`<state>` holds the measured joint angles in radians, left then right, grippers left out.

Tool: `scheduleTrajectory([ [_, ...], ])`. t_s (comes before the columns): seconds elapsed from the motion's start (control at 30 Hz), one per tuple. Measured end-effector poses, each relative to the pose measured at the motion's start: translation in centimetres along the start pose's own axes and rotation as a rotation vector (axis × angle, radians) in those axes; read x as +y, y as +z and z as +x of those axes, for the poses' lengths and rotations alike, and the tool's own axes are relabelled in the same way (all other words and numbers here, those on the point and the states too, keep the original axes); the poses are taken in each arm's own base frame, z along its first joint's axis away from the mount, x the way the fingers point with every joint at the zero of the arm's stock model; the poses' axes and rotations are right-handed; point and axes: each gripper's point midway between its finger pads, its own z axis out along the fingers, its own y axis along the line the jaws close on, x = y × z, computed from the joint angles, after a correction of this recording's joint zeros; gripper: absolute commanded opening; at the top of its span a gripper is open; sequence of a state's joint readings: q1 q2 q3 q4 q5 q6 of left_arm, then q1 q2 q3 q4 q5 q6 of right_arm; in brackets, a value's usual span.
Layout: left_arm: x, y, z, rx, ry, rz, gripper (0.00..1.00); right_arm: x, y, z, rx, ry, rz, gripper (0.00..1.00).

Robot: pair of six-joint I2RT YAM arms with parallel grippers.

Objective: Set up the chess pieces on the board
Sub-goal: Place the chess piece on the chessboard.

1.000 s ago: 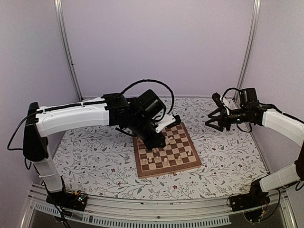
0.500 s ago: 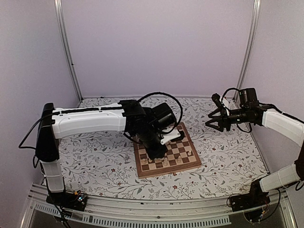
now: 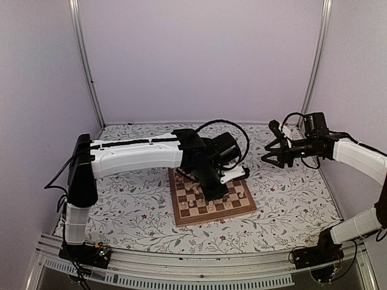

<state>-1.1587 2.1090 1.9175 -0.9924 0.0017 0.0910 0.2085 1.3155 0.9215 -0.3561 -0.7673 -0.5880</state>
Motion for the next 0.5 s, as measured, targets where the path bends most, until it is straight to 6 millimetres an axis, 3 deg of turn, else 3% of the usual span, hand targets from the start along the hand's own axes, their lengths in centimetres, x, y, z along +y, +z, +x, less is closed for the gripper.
scheduleTrajectory([
  [0.23, 0.6, 1.4, 0.1, 0.031, 0.022, -0.033, 0.04, 0.0, 0.0, 0.1, 0.002, -0.003, -0.001, 0.6],
  [0.4, 0.9, 0.3, 0.4, 0.028, 0.013, -0.052, 0.04, 0.0, 0.2, 0.3, 0.007, -0.004, -0.004, 0.6],
  [0.5, 0.9, -1.3, 1.6, 0.029, -0.001, -0.059, 0.04, -0.1, 0.4, 0.6, 0.016, 0.004, -0.009, 0.6],
])
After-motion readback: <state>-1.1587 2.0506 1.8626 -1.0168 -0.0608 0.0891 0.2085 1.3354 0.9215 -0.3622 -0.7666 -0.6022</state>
